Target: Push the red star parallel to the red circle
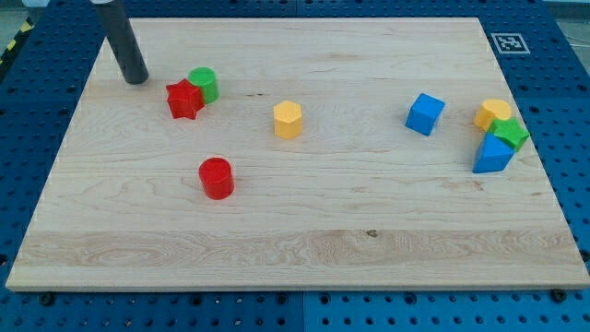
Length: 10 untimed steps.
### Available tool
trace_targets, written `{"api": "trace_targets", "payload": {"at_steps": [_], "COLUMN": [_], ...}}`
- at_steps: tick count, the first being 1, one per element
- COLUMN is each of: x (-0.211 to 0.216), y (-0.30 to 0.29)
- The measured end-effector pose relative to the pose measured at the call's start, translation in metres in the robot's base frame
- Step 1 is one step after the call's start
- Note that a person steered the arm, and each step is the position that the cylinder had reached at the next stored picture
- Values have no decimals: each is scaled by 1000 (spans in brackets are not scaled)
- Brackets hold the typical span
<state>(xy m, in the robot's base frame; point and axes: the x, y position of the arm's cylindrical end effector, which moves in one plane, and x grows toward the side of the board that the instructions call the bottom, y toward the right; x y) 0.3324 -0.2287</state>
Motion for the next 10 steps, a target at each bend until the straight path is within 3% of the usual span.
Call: {"api": "trace_targets", "payload": {"at_steps": [8, 10], "x": [62, 39], "y": [69, 82]}}
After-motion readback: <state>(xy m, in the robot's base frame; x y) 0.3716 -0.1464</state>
